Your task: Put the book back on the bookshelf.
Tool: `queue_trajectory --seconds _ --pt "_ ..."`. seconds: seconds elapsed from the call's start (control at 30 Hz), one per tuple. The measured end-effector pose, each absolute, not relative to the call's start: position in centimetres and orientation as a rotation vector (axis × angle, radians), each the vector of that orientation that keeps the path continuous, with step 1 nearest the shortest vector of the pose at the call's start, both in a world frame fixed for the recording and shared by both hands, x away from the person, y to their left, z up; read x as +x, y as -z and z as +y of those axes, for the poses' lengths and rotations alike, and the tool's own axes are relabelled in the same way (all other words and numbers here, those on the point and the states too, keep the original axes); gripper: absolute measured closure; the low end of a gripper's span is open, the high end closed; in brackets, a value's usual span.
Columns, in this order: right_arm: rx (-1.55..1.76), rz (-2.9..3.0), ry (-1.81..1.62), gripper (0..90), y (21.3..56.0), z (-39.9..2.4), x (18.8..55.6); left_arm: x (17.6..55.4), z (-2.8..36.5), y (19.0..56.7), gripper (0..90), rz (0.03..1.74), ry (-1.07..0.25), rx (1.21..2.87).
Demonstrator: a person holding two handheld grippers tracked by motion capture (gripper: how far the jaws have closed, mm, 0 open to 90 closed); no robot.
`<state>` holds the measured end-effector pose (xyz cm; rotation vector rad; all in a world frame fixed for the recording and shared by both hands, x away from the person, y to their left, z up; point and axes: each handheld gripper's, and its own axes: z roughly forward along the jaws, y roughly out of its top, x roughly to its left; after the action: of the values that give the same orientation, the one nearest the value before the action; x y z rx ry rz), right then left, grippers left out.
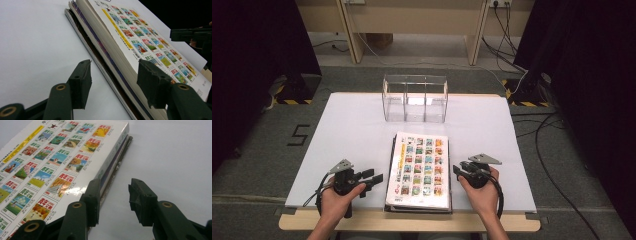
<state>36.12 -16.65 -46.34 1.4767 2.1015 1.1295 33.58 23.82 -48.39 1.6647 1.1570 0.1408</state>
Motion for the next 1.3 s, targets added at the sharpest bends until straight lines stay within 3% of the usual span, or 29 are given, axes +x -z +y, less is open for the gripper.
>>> queue_trajectory --seconds 0.43,0.63,1.3 --pt "1.491 2.171 -1.144 56.8 45.7 -15.5 36.4 34.8 21.8 47.5 46.6 1.131 -0.071 1.695" --pt "1.545 2.2 -1.197 49.9 46.0 -15.0 36.7 35.8 20.7 47.0 48.8 1.139 -0.063 1.742" --pt "1.541 2.301 -1.155 49.0 46.0 -13.5 37.7 37.9 18.8 47.3 55.0 1.24 -0.001 1.78"
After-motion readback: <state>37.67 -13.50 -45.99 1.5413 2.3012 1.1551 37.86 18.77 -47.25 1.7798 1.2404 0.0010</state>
